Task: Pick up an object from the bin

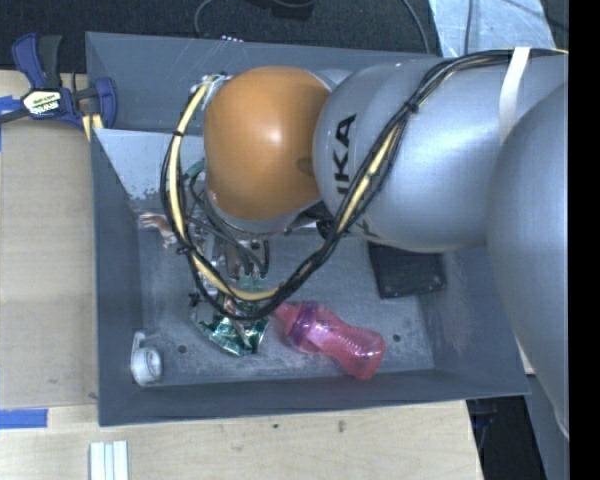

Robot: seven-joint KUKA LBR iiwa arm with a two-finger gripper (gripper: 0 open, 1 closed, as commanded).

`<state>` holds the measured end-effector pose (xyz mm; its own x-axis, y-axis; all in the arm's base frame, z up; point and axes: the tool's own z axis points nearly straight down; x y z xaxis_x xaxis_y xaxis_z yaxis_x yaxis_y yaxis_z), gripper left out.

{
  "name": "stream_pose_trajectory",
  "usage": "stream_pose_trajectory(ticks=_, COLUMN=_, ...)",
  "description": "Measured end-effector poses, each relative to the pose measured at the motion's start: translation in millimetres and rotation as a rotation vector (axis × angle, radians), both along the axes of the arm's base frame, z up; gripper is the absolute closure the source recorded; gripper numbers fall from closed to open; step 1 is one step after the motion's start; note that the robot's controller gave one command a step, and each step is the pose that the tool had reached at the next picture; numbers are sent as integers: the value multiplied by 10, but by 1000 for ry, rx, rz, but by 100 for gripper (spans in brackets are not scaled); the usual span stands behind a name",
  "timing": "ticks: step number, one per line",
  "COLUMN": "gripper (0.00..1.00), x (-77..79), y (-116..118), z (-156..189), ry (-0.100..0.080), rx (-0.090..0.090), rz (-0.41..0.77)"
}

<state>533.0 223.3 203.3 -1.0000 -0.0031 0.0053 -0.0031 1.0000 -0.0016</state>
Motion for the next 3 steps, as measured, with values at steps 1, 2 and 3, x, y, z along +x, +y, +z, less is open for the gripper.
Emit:
stream_pose_trajectory(ticks=1, gripper=0, x=16, y=-9, z=49, ry=-8, rx=3, rz=-3)
stream_pose_trajectory(ticks=2, gripper=0, x=4, y=-289, z=-119, ry=-7, rx=4, rz=28)
stream_pose_trajectory(ticks=3, gripper=0, x=-62, y=-525, z=-296, ry=-6, rx=1, rz=-87)
